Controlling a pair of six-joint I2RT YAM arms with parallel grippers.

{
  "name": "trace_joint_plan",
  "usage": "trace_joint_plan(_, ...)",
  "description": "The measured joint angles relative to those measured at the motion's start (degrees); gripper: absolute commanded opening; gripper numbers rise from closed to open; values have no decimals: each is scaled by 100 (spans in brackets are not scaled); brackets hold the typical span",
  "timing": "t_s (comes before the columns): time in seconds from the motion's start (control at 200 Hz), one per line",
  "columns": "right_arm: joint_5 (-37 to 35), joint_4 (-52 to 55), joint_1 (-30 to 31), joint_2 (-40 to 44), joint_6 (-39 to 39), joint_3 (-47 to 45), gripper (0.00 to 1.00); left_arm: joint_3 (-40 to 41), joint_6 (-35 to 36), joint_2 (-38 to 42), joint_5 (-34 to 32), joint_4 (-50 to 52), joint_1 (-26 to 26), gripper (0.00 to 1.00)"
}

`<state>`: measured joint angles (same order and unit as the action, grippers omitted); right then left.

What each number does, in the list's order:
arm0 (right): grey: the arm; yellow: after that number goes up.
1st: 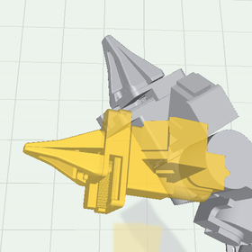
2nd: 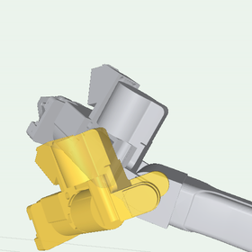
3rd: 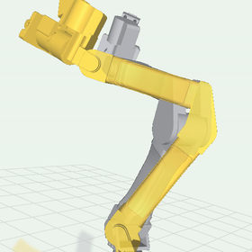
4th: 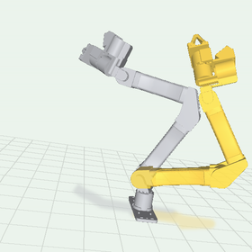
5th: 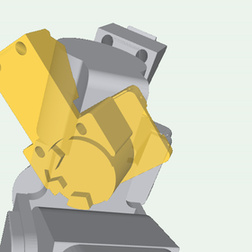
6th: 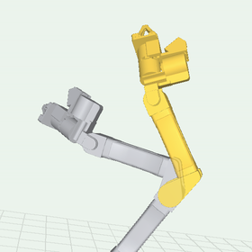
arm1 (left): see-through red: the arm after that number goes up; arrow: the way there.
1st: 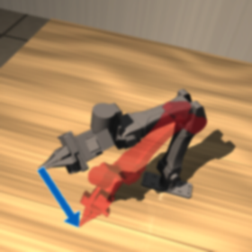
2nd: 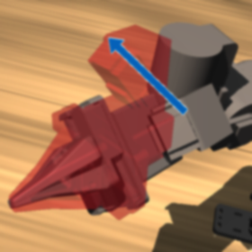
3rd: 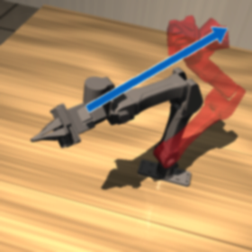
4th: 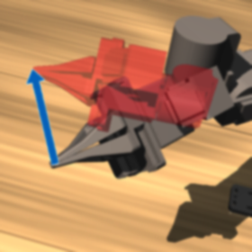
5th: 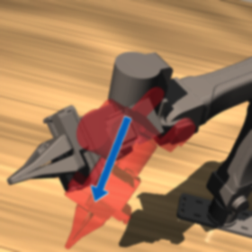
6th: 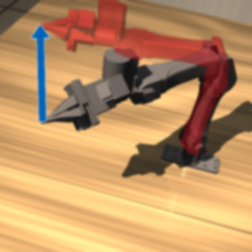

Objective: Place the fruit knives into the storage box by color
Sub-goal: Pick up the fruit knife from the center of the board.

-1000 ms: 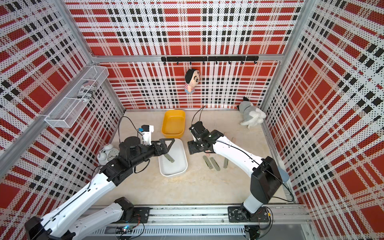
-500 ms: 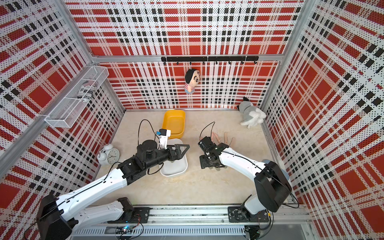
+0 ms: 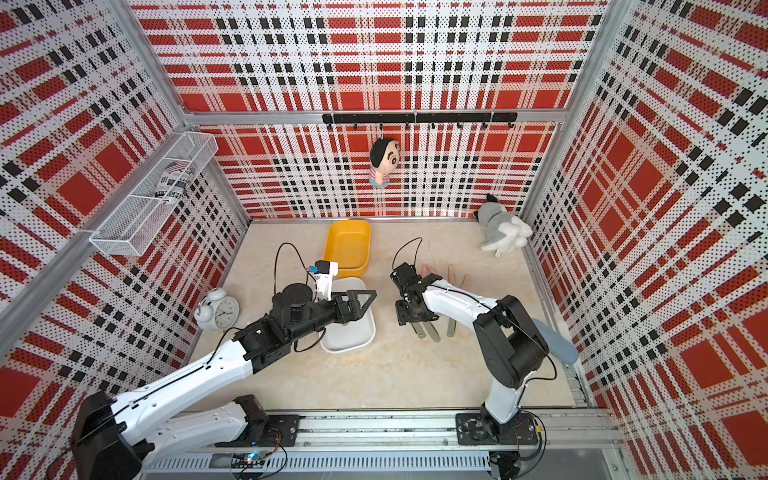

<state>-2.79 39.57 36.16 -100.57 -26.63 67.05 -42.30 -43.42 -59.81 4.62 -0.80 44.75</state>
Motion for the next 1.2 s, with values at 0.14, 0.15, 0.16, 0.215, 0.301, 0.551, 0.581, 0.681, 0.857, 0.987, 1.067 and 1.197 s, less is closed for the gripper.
trace_joint_plan(0.14, -4, -9, -33, -223, 116, 192, 56, 50, -4, 66, -4, -13, -50, 98)
trace_joint_plan(0.15, -7, -7, -35, -243, 122, 205, 56, 55, -7, 70, -4, -15, -55, 98)
trace_joint_plan(0.16, -7, -4, -35, -256, 127, 216, 55, 59, -7, 74, -4, -15, -61, 98)
trace_joint_plan(0.215, -11, -7, -35, -345, 164, 275, 55, 83, -7, 96, -2, -15, -98, 98)
trace_joint_plan(0.301, -22, -2, -35, -452, 197, 315, 54, 114, -9, 120, 0, -15, -155, 98)
trace_joint_plan(0.551, -52, 11, -35, -546, 260, 319, 51, 214, -11, 181, 50, -24, -282, 98)
trace_joint_plan(0.581, -52, 15, -35, -549, 271, 319, 51, 221, -11, 190, 55, -26, -291, 98)
trace_joint_plan(0.681, -50, 28, -35, -551, 286, 319, 48, 223, -11, 216, 74, -26, -319, 98)
trace_joint_plan(0.857, -39, 39, -35, -570, 297, 313, 46, 223, -11, 227, 94, -28, -334, 98)
trace_joint_plan(0.987, -24, 39, -37, -573, 297, 245, 46, 247, -11, 254, 94, -31, -348, 98)
trace_joint_plan(1.067, -22, 39, -35, -573, 297, 208, 46, 264, -11, 275, 94, -28, -354, 98)
trace_joint_plan(1.197, -24, 39, -35, -614, 299, 188, 47, 278, -11, 310, 94, -28, -358, 98)
